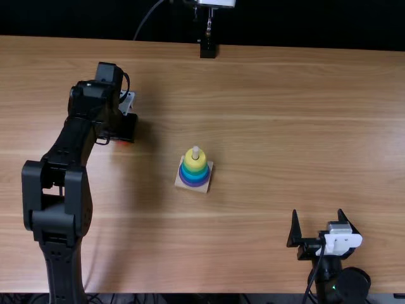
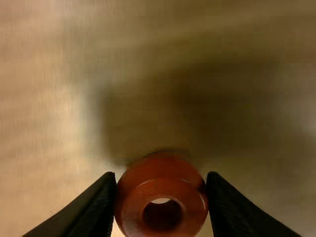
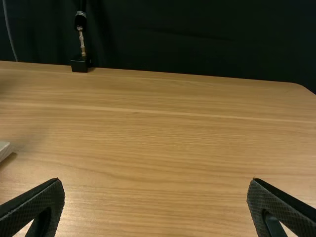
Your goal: Build the Hanoi tower: stack the rings onto the peg from bottom to top in this color order: purple, dark blue, light blue, dark green, light green, yellow, orange.
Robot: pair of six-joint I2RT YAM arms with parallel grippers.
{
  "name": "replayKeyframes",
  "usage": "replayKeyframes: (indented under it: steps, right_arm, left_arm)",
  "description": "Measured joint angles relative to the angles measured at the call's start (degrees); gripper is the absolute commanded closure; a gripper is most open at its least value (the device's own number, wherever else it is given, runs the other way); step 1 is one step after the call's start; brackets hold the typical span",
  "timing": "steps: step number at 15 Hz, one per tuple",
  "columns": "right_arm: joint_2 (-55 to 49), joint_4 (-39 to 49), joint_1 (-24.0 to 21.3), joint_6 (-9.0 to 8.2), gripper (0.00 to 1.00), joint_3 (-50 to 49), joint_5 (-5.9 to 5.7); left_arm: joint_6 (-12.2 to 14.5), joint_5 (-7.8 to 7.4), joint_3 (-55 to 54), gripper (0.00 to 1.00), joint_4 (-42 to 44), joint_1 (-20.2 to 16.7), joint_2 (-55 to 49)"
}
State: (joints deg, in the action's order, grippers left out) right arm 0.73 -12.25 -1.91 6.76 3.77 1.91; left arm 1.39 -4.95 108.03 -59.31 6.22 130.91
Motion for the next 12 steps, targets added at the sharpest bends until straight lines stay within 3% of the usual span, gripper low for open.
replayKeyframes:
  steps: [3, 6, 8, 12]
  right_arm:
    - [0.00, 0.00, 0.00, -0.02, 0.00, 0.00, 0.00]
    - [0.00, 0.00, 0.00, -0.02, 0.00, 0.00, 0.00]
    - [0.00, 0.00, 0.00, -0.02, 0.00, 0.00, 0.00]
    - [0.00, 0.00, 0.00, 0.00, 0.00, 0.02, 0.00]
  left_arm:
    - [0.00, -0.04, 3.80, 1.00, -11.47, 0.07, -5.57]
    - [-0.15, 0.00, 4.52, 1.00, -13.00, 1.40, -12.72]
    - [-0.39, -0.02, 4.50, 1.00, -12.50, 4.96, -16.11]
    - [-8.26, -0.26, -2.71, 1.00, -1.03, 12.04, -24.48]
